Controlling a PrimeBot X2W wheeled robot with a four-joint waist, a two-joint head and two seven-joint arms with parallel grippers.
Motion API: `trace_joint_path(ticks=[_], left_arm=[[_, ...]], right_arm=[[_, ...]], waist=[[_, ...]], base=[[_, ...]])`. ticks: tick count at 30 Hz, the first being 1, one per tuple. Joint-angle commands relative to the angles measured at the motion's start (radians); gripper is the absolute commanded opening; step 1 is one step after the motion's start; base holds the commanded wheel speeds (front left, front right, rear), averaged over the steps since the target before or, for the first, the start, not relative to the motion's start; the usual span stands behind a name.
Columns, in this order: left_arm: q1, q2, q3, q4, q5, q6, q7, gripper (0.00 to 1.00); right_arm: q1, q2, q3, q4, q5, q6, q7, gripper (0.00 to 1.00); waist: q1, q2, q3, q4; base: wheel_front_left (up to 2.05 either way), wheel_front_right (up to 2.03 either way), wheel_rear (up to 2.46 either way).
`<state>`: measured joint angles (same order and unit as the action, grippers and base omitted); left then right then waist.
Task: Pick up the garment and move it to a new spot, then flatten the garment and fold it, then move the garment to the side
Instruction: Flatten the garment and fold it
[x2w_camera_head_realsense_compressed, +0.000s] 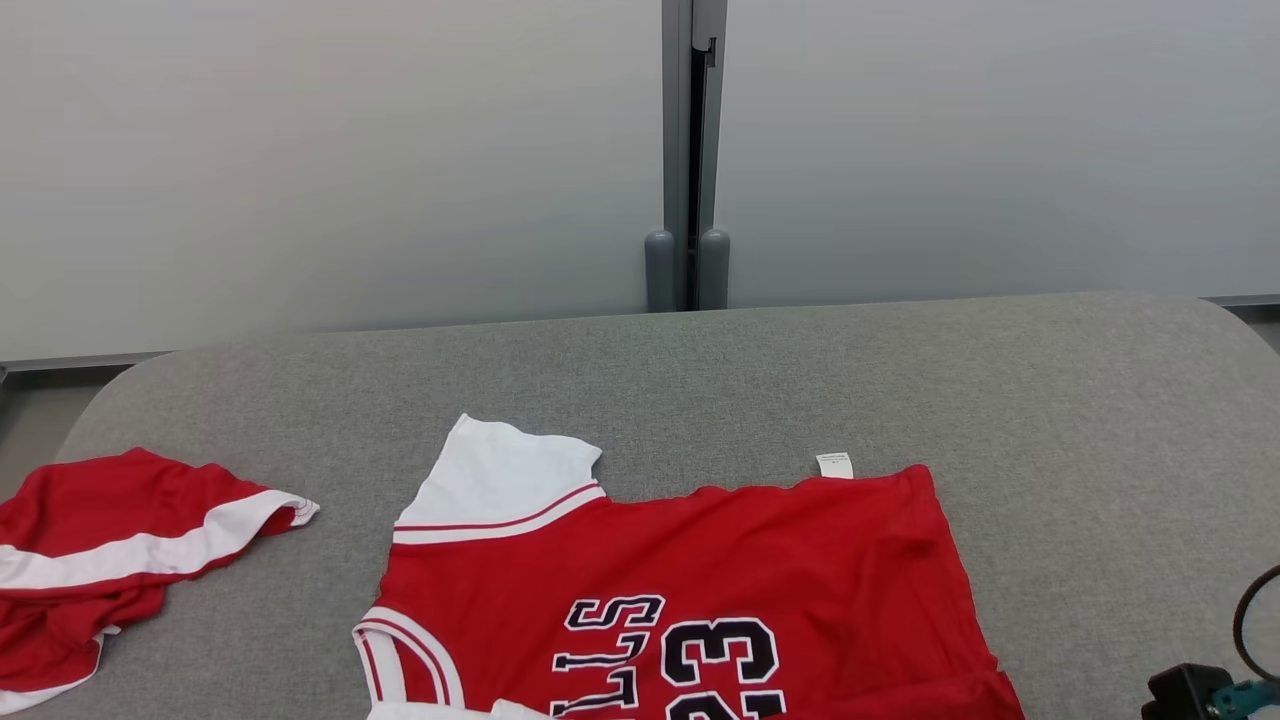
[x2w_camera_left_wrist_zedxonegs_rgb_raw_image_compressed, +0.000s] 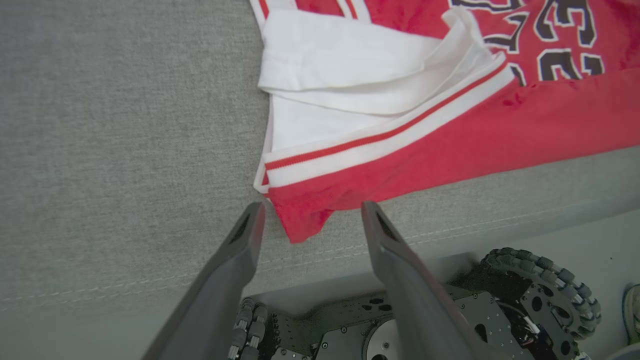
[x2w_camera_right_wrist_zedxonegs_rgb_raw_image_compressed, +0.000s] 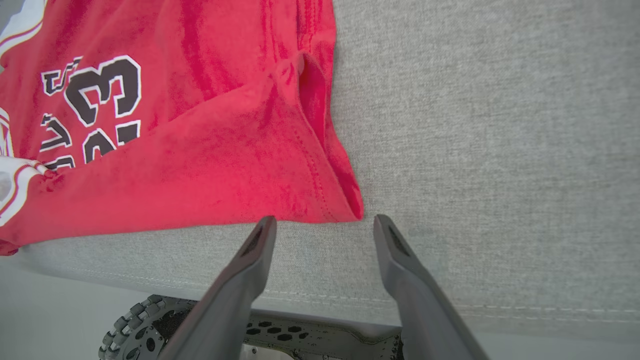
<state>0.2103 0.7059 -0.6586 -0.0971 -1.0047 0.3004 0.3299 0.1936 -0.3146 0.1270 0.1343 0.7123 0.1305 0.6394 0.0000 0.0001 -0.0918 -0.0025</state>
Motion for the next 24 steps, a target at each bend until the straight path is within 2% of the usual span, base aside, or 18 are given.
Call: trace_joint_path(ticks=[1, 10, 13, 18, 24], left_arm=[[-0.001, 0.009, 0.006, -0.007, 0.006, 0.009, 0.0, 1.0], [-0.086, 0.042, 0.049, -0.111, 0.068, 0.012, -0.049, 1.0], [-0.142, 0.052, 0.071, -0.127, 0.089, -0.003, -0.065, 1.0], [-0.263, 0.049, 0.112, -0.077, 0.135, -0.021, -0.104, 1.0], [-0.447, 0.011, 0.09, 0.066, 0.162, -0.115, -0.077, 1.0]], right_arm=[[0.012, 0.006, -0.019, -0.017, -0.014, 0.001, 0.011, 1.0], [-0.009, 0.032, -0.133, -0.113, -0.034, 0.001, 0.01, 1.0], [-0.054, 0.032, -0.165, -0.129, -0.052, 0.001, -0.005, 1.0], [-0.16, 0.039, -0.186, -0.126, -0.068, 0.001, -0.058, 1.0], [-0.313, 0.052, -0.156, -0.051, -0.074, 0.001, -0.118, 1.0]], waist=[[0.0, -0.0001, 0.0, 0.0], [0.0, -0.0001, 0.008, 0.01], [0.0, -0.0001, 0.017, 0.009], [0.0, -0.0001, 0.048, 0.009], [0.0, -0.0001, 0.124, 0.002]], base=[[0.0, 0.0, 0.0], [0.0, 0.0, 0.0], [0.0, 0.0, 0.0], [0.0, 0.0, 0.0], [0.0, 0.0, 0.0]])
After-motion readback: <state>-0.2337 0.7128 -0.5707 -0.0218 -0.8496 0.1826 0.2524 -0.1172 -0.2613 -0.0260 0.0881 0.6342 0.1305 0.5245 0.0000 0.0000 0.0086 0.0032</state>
